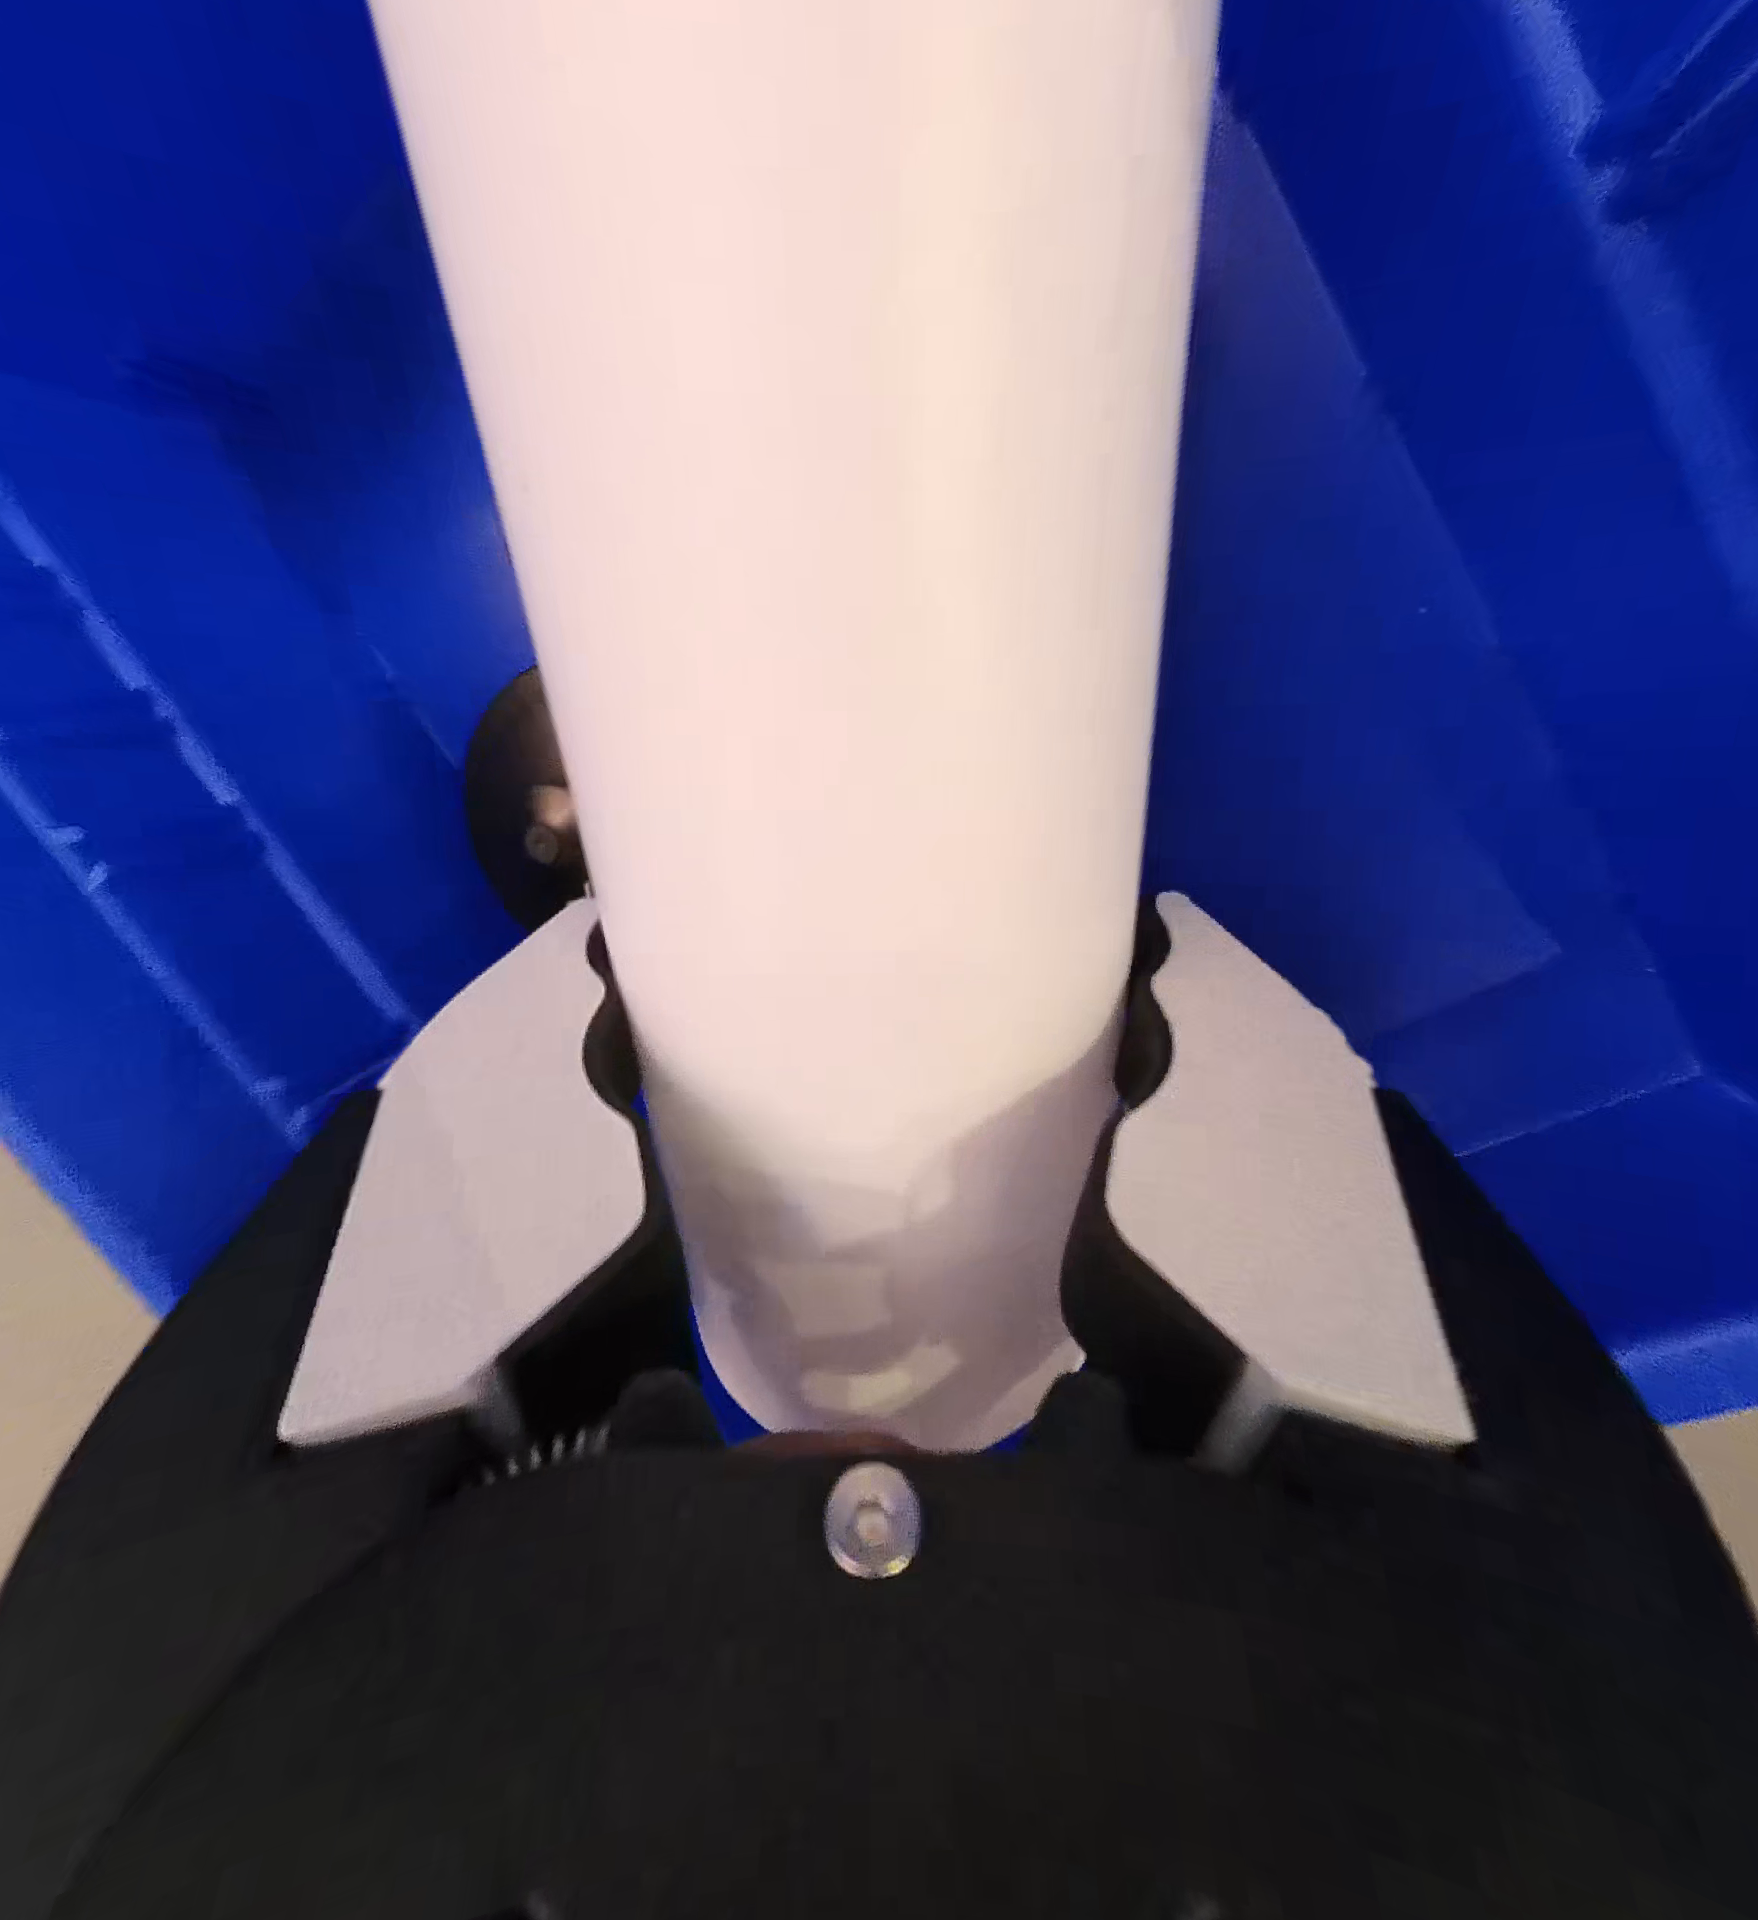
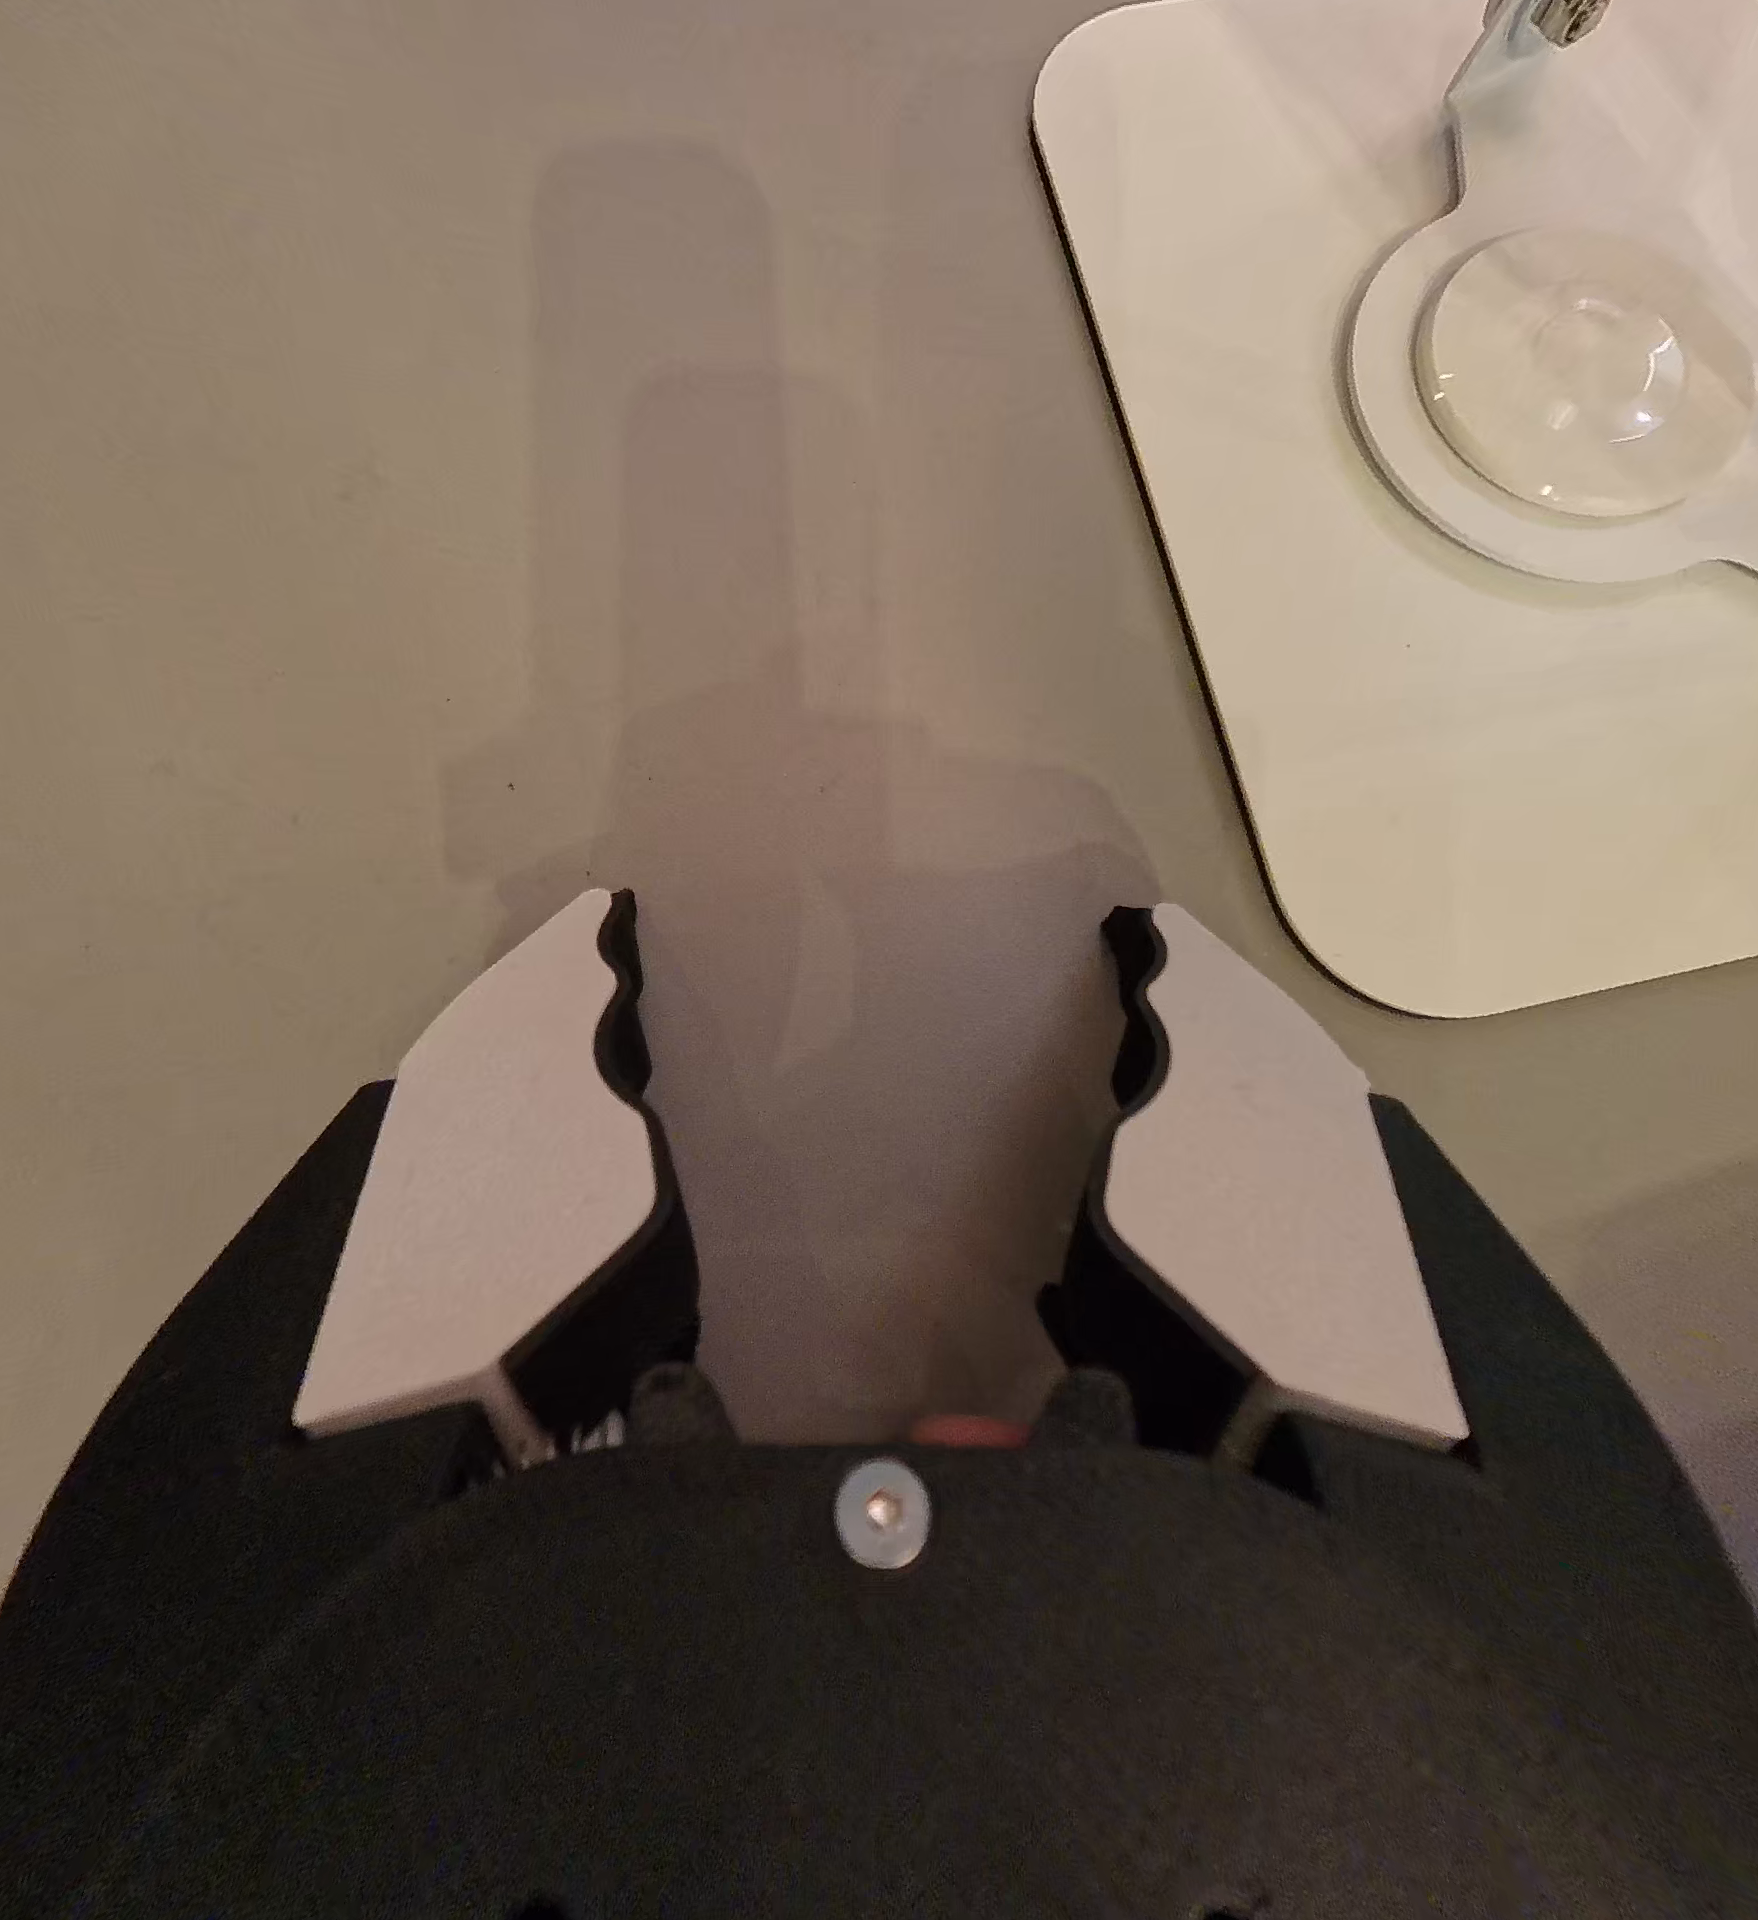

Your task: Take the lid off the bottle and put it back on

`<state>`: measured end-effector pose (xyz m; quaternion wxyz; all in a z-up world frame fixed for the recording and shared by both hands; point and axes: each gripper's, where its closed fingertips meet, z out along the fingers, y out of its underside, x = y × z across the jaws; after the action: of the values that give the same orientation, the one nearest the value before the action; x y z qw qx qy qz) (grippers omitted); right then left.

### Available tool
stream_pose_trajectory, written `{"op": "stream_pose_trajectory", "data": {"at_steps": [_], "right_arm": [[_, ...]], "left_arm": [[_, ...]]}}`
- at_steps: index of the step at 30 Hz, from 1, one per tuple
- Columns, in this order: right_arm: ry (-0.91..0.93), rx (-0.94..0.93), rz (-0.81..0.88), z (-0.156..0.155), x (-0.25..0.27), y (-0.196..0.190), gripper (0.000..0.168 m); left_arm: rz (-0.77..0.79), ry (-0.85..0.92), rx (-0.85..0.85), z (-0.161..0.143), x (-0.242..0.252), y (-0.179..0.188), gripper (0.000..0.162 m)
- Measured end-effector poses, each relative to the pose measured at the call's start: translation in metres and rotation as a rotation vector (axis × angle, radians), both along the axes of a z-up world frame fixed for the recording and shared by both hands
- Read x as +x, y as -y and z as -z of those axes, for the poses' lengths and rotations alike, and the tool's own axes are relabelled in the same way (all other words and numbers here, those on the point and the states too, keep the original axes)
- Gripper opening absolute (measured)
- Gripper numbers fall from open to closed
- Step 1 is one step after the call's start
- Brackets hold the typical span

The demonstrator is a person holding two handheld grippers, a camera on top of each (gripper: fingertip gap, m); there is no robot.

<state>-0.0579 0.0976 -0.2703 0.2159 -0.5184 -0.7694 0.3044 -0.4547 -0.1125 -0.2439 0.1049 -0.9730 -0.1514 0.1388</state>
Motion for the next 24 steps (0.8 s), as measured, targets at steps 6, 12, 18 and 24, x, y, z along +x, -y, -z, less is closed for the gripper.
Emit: {"op": "stream_pose_trajectory", "data": {"at_steps": [6, 12, 18, 24], "right_arm": [[-0.001, -0.008, 0.004, -0.001, 0.002, -0.001, 0.086], [-0.144, -0.265, -0.015, -0.038, 0.001, 0.013, 0.082], [-0.489, -0.617, -0.082, -0.127, 0.010, 0.030, 0.093], [-0.659, -0.642, -0.111, -0.159, 0.018, 0.034, 0.118]], "left_arm": [[-0.057, -0.118, 0.399, -0.081, 0.025, 0.007, 0.091], [0.259, -0.144, 0.819, -0.151, 0.155, -0.023, 0.092], [0.557, 0.137, 1.082, -0.143, 0.307, -0.116, 0.091], [0.773, 0.303, 1.081, -0.099, 0.409, -0.175, 0.092]]}}
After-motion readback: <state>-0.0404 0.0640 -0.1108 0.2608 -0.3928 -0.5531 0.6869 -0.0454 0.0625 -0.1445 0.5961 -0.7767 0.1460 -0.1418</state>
